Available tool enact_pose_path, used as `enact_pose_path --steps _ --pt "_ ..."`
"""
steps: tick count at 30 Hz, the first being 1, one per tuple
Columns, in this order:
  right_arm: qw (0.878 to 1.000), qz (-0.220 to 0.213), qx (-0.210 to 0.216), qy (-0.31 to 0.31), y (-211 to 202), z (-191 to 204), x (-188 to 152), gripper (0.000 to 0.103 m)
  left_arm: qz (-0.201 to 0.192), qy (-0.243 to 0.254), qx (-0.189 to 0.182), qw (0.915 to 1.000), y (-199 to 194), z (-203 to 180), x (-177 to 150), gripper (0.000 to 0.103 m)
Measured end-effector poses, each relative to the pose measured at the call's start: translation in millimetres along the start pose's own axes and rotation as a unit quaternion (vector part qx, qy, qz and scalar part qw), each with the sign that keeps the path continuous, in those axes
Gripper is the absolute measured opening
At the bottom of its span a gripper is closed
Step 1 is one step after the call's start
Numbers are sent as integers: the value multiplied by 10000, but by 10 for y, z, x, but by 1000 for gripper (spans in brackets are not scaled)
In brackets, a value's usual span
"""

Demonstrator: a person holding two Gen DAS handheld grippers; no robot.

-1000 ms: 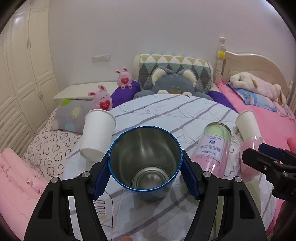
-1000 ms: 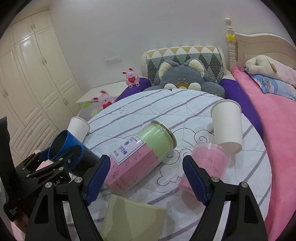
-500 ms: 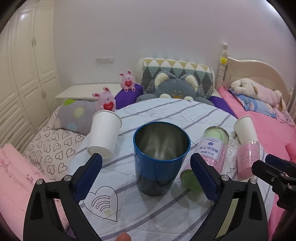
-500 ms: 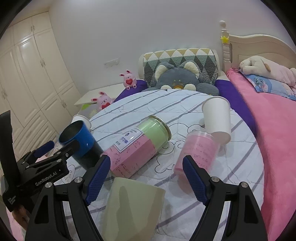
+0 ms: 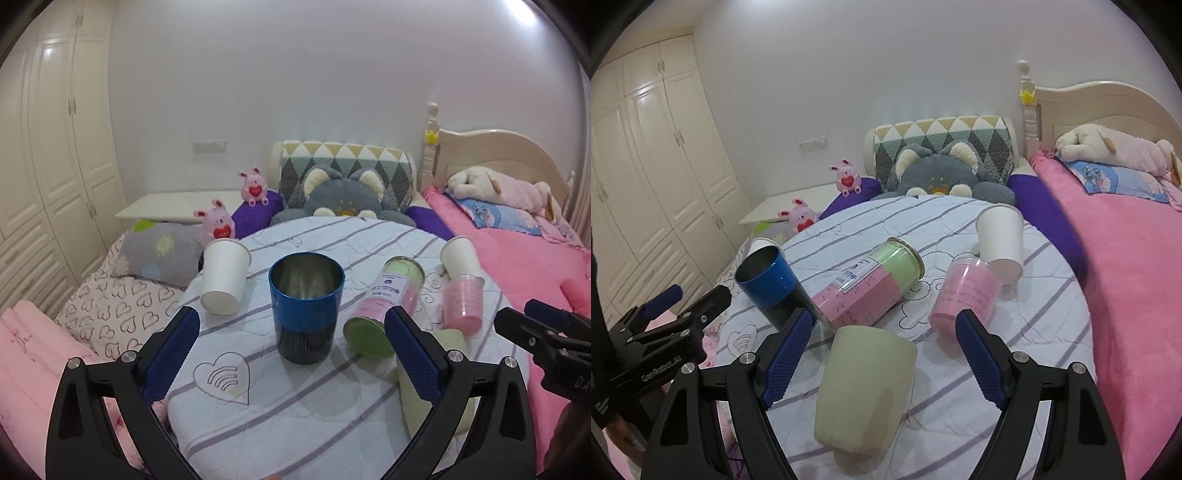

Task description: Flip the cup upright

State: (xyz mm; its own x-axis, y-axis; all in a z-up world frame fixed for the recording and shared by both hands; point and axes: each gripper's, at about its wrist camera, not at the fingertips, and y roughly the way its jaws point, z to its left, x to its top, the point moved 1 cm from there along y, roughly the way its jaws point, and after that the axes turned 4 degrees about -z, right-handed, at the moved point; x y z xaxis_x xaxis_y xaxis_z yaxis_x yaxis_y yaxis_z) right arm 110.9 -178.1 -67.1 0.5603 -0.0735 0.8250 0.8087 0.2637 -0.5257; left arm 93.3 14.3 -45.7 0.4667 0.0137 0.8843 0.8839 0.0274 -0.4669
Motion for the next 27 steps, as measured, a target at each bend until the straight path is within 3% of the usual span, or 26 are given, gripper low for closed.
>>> enact_pose_path --steps 12,27 --pt "9985 -492 -216 -58 -575 144 -135 82 -211 35 -174 9996 -662 -3 -100 103" --pt "9936 -1015 -392 -309 -1047 387 -240 82 -302 -27 -313 9991 -1168 35 -177 103"
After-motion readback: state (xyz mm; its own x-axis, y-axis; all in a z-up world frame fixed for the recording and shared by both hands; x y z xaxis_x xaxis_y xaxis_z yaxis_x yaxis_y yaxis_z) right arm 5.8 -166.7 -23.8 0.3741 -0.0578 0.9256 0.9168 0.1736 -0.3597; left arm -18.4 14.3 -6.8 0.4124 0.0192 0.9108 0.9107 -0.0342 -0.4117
